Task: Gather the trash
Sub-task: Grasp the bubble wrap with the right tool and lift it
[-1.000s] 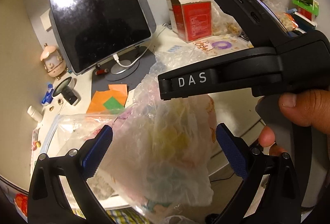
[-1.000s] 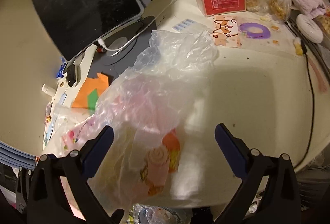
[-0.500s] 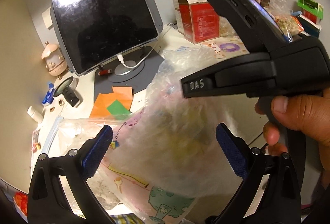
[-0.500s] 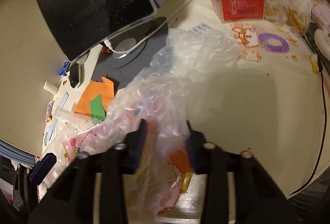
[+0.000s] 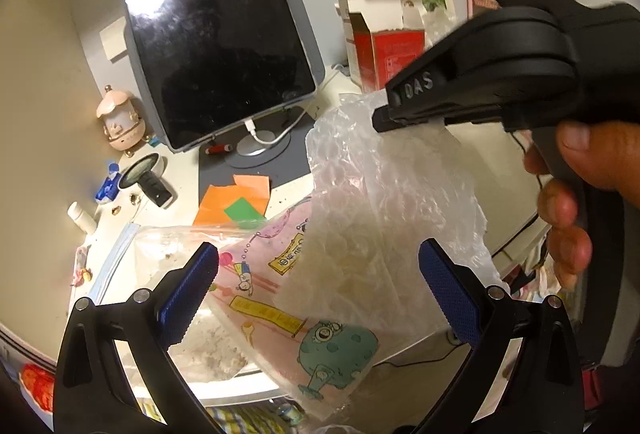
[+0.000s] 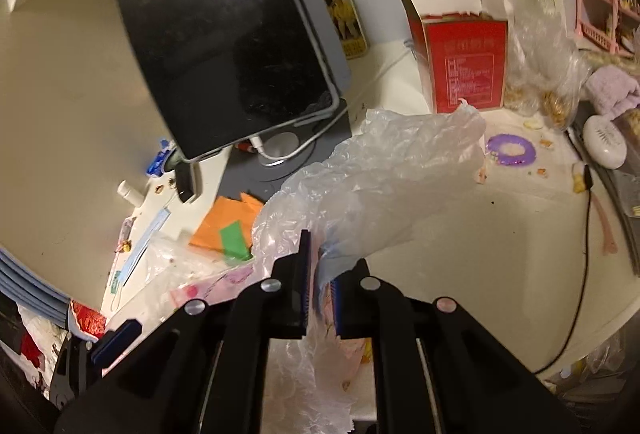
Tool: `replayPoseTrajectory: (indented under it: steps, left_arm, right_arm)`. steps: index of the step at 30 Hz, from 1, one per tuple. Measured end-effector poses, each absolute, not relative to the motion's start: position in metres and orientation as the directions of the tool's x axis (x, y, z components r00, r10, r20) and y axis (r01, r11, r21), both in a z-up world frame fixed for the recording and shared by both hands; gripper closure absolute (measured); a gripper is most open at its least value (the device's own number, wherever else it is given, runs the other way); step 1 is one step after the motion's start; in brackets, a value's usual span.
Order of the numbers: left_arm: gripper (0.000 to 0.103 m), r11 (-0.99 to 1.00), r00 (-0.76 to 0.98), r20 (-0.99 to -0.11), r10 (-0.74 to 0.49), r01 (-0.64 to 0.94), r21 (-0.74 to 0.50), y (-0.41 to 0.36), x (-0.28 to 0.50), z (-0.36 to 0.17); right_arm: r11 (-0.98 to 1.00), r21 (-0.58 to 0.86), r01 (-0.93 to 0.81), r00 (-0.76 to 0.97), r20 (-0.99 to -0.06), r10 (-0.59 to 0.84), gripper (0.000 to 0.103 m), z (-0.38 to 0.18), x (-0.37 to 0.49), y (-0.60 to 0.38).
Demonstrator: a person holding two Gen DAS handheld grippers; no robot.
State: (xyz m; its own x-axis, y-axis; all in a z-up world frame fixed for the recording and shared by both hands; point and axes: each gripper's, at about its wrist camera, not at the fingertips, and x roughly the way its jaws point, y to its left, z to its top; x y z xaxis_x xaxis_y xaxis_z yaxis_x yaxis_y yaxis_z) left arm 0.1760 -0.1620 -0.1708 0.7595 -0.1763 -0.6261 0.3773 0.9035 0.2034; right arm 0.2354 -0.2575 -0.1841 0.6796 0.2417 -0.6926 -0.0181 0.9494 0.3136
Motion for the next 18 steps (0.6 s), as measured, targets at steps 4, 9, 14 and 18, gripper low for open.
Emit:
replayPoseTrajectory:
  steps: [4, 9, 14, 18]
  left_arm:
    - [0.006, 0.906, 0.770, -0.610, -0.187, 0.375, 0.195, -0.156, 0.161, -0.162]
    - [0.006, 0.906, 0.776, -0.599, -0.197, 0.378, 0.191, -0.143, 0.133, -0.155]
    - [0.006, 0.912, 0.784, -0.590, -0.195, 0.365, 0.185, -0.121, 0.105, -0.151]
    - [0.006, 0.923, 0.785, -0.591, -0.187, 0.347, 0.169, -0.097, 0.082, -0.151]
  right_arm:
    - [0.954, 0.299, -0.037, 0.690, -0.683, 0.241, 0.093, -0.174, 0.211, -0.247]
    - [0.955, 0.294, -0.046, 0.696, -0.676, 0.241, 0.093, -0.167, 0.178, -0.233]
    - [0.961, 0.271, -0.059, 0.700, -0.675, 0.234, 0.093, -0.164, 0.144, -0.211]
    - [0.966, 0.247, -0.075, 0.696, -0.681, 0.228, 0.093, -0.165, 0.117, -0.191]
